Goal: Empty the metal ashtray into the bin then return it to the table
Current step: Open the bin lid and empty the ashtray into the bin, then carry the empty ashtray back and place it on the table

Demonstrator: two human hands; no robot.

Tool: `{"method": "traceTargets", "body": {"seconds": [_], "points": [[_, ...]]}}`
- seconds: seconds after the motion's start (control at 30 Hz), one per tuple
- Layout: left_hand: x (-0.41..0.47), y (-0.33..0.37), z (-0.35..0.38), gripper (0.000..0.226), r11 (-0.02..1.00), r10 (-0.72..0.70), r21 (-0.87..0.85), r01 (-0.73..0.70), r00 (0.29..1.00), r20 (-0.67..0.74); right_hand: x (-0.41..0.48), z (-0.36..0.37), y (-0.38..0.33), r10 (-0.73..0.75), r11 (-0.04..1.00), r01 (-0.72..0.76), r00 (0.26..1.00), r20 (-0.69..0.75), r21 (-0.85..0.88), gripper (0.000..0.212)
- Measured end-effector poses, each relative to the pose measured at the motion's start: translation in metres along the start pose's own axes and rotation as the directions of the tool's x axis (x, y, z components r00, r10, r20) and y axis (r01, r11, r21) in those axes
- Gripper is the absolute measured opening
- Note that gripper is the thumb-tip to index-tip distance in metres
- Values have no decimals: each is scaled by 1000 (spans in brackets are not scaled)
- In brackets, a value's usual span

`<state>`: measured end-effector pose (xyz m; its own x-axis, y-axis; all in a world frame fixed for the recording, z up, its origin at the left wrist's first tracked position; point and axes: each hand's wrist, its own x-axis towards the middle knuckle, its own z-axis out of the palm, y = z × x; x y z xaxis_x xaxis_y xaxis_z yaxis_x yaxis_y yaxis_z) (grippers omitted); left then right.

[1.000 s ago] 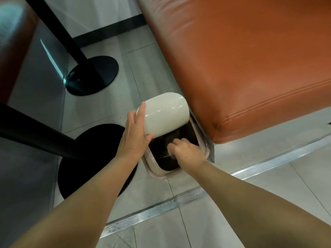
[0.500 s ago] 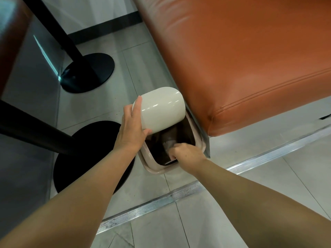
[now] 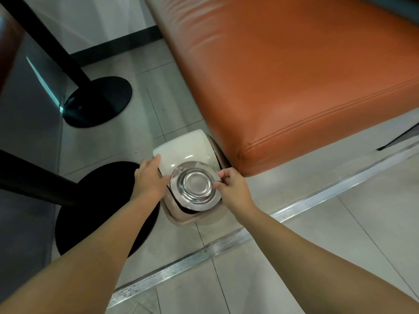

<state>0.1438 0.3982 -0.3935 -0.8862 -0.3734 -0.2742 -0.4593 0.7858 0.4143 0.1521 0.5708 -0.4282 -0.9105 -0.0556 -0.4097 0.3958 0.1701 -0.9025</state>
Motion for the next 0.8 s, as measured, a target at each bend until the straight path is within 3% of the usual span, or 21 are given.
{"method": "traceTargets", "body": {"seconds": [0.13,0.3,0.43,0.63,0.8], "points": [[-17,5,-4,42,993,-40,-109,39,999,-1,-2,4,-15,123,989,-123,992,-2,82,24],[-39,22,-28,33,895,-150,-424,139,989,8,-14,-3,-42,198,969,-199,980,23,148,18],[-56,37,-57,35,834,-192,-528,161,981,-4,-31,-18,-78,179,950,-186,983,51,252,25],[-102,72,-101,33,662,-222,-729,176,975,34,-65,-52,-142,127,972,-132,991,36,192,29],[-141,117,-139,30,538,-207,-821,192,974,92,-100,-91,-193,118,979,-116,993,1,166,18]]}}
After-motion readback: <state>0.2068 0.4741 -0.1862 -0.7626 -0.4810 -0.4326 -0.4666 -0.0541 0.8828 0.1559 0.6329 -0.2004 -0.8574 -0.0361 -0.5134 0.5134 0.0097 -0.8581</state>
